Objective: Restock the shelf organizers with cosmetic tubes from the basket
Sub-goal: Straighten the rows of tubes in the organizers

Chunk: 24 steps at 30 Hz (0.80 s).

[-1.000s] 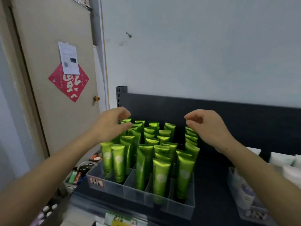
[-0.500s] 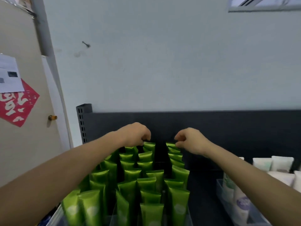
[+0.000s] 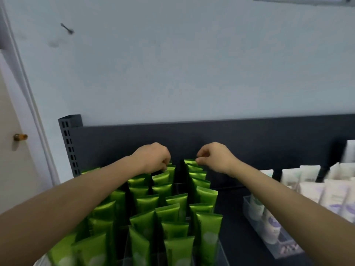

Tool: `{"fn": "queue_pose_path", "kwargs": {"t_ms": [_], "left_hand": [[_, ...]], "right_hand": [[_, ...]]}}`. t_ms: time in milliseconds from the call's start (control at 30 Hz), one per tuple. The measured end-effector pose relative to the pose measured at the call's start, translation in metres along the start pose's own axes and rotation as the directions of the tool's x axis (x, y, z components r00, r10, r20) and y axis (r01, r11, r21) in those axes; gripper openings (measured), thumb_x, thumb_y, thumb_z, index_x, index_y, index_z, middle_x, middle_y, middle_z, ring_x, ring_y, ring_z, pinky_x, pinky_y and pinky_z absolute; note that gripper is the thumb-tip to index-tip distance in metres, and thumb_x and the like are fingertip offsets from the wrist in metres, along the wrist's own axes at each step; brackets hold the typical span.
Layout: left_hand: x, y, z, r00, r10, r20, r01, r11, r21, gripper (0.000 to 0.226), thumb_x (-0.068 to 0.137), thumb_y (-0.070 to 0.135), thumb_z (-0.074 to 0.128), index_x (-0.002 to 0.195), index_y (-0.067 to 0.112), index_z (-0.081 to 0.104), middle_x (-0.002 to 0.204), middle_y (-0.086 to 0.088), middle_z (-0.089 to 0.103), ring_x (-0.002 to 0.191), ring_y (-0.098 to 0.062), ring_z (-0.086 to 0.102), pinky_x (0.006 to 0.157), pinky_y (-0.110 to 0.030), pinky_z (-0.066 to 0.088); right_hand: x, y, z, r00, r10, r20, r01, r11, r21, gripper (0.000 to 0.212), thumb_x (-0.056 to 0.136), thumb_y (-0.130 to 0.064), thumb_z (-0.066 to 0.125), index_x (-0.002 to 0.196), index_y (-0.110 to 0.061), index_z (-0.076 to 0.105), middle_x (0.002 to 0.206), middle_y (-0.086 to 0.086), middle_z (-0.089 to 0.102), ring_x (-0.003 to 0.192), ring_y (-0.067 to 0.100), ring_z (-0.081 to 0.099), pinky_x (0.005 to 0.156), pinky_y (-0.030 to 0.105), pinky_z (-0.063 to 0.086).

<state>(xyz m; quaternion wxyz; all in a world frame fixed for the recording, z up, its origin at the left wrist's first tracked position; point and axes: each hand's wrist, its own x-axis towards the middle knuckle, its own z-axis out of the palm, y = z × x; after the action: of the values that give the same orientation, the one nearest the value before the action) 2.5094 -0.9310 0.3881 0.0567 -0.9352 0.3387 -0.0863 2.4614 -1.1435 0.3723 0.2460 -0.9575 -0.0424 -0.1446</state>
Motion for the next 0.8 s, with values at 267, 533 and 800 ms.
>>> {"fn": "queue_pose_path", "kwargs": {"t_ms": [267,533,800], "left_hand": [[0.008,-0.012,-0.01,0.997,-0.047,-0.063,0.037,0.988,-0.152,0.015,0.088,0.036,0.061,0.083,0.023,0.067,0.088,0.008,0.065,0.084,-0.013,0.06,0.077,-0.037,0.052],[0.012,-0.004,0.006,0.999,-0.047,0.009,0.047,0.999,-0.014,0.013,0.085,0.021,0.064,0.078,0.022,0.053,0.085,0.004,0.056,0.084,-0.019,0.057,0.068,-0.032,0.048],[0.006,-0.006,0.008,0.994,-0.099,-0.05,0.098,0.995,-0.029,0.003,0.087,0.02,0.062,0.086,0.018,0.06,0.091,0.001,0.061,0.084,-0.02,0.06,0.069,-0.034,0.052]], "right_hand": [[0.004,0.005,0.003,1.0,-0.004,0.004,0.004,1.0,0.002,0.019,0.086,-0.024,0.066,0.101,-0.014,0.071,0.101,0.003,0.07,0.089,0.016,0.061,0.078,0.022,0.044],[0.007,0.012,0.02,1.0,0.028,-0.001,-0.028,0.998,0.062,0.007,0.085,-0.018,0.069,0.084,-0.013,0.073,0.071,-0.007,0.062,0.059,0.001,0.052,0.072,0.025,0.05],[0.009,0.012,0.019,0.998,0.018,-0.065,-0.015,0.999,0.041,0.007,0.084,-0.016,0.069,0.083,-0.012,0.075,0.074,-0.004,0.065,0.059,0.001,0.054,0.071,0.023,0.052]]}}
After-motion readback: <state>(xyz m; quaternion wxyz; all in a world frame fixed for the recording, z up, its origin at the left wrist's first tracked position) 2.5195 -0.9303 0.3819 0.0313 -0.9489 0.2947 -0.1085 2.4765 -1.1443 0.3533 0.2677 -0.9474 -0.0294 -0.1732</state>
